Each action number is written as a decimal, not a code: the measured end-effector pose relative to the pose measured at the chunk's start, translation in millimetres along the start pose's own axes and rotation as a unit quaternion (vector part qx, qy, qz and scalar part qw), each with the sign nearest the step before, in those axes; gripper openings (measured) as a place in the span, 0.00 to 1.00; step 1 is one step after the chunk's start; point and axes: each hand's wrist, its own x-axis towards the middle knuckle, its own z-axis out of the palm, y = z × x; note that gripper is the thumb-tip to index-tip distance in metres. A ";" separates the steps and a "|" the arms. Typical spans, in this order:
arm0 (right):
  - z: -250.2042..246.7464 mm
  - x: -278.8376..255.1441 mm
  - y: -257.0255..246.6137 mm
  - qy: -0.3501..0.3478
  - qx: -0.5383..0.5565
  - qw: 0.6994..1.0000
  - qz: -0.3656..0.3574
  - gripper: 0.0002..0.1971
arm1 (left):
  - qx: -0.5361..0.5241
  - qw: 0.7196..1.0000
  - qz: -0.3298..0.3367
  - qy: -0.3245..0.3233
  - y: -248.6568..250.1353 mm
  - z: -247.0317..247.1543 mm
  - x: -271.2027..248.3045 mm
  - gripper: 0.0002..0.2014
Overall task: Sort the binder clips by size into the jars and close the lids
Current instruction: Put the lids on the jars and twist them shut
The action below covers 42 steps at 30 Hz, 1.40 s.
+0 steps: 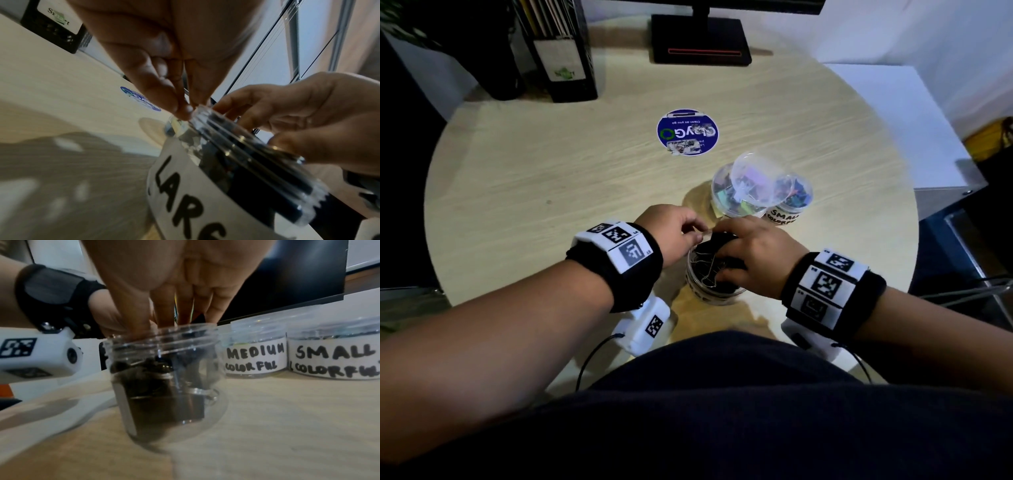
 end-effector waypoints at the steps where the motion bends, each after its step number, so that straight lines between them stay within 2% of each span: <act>1: 3.1 0.2 -0.6 0.005 -0.003 1.000 -0.001 0.16 | 0.001 1.000 0.002 0.003 -0.2 0.7 -0.5 0.12; 7: 14.7 -3.5 -1.3 0.021 0.005 0.999 -0.029 0.19 | -0.035 0.996 0.041 -0.072 -0.2 1.9 -9.7 0.33; 11: 7.4 -5.3 1.6 0.069 0.086 0.994 -0.007 0.19 | 0.012 0.994 0.048 -0.094 -0.7 -1.8 -10.3 0.39; 13: 0.4 -4.8 6.9 0.110 0.116 0.986 0.035 0.18 | 0.040 0.993 0.047 -0.099 1.7 -2.8 -9.9 0.39; 15: -2.2 -3.3 11.0 0.130 0.102 0.985 0.056 0.16 | 0.059 0.992 0.045 -0.105 4.6 -2.2 -9.5 0.39; 18: 0.7 0.9 12.1 0.130 0.085 0.986 0.066 0.11 | 0.066 0.991 0.041 -0.112 6.9 -1.0 -9.3 0.37; 21: 0.6 5.2 9.0 0.130 0.110 0.978 0.118 0.10 | 0.065 0.991 0.026 -0.110 6.5 1.2 -8.0 0.34; 27: -4.9 15.4 -0.6 0.093 0.077 0.973 0.195 0.13 | 0.073 0.990 0.014 -0.118 8.2 4.8 -5.2 0.35; 31: -7.7 13.9 -1.0 0.069 0.062 0.975 0.204 0.13 | 0.071 0.989 0.014 -0.126 6.0 4.6 -6.1 0.32; 37: -7.6 4.6 7.5 0.094 0.123 0.969 0.191 0.11 | 0.036 0.991 -0.004 -0.127 4.0 5.7 -12.7 0.34; 42: -12.5 1.1 9.4 0.052 0.114 0.970 0.208 0.13 | 0.063 0.989 -0.019 -0.129 11.5 7.6 -11.9 0.32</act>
